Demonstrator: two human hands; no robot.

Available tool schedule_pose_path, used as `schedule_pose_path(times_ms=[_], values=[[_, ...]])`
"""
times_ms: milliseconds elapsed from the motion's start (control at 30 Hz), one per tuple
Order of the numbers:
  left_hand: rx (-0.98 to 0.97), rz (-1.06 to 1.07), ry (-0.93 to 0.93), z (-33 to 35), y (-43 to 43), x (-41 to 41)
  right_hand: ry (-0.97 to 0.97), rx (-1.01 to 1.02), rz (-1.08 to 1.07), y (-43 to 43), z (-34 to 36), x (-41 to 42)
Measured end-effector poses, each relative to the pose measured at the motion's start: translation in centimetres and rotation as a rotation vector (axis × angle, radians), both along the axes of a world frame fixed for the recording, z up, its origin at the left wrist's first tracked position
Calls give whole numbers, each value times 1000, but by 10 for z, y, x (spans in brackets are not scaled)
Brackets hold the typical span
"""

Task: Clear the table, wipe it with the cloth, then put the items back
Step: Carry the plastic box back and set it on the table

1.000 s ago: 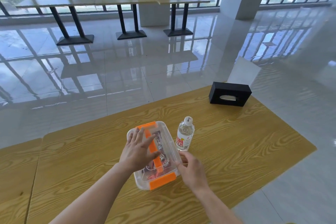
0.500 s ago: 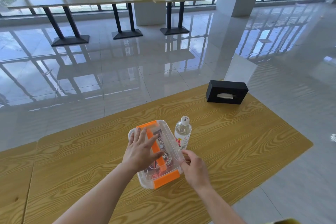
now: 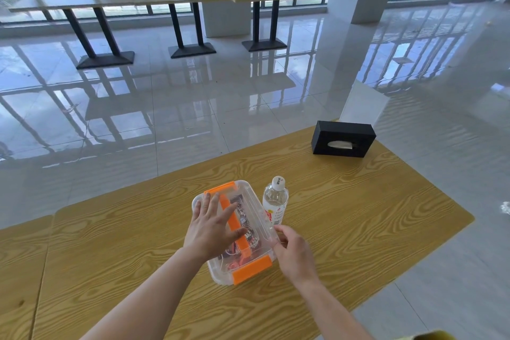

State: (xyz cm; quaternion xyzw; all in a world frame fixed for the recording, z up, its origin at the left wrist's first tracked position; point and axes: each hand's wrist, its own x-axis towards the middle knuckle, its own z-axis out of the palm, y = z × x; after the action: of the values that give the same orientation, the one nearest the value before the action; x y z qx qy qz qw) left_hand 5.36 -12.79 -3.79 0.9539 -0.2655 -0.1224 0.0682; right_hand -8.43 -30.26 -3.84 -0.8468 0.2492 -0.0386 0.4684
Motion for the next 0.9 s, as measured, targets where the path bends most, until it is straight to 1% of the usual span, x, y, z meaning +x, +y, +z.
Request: schedule_pose_path(times_ms=[533, 667, 800, 900], values=[[-17, 11, -16, 2, 0, 0, 34, -10, 10, -4, 3, 2], [-58, 6, -20, 9, -3, -1, 40, -27, 3, -7, 5, 3], [-134, 1, -80, 20, -12, -5, 45, -56, 3, -16, 15, 1], [-157, 12, -116, 31, -19, -11, 54, -92, 13, -25, 25, 1]])
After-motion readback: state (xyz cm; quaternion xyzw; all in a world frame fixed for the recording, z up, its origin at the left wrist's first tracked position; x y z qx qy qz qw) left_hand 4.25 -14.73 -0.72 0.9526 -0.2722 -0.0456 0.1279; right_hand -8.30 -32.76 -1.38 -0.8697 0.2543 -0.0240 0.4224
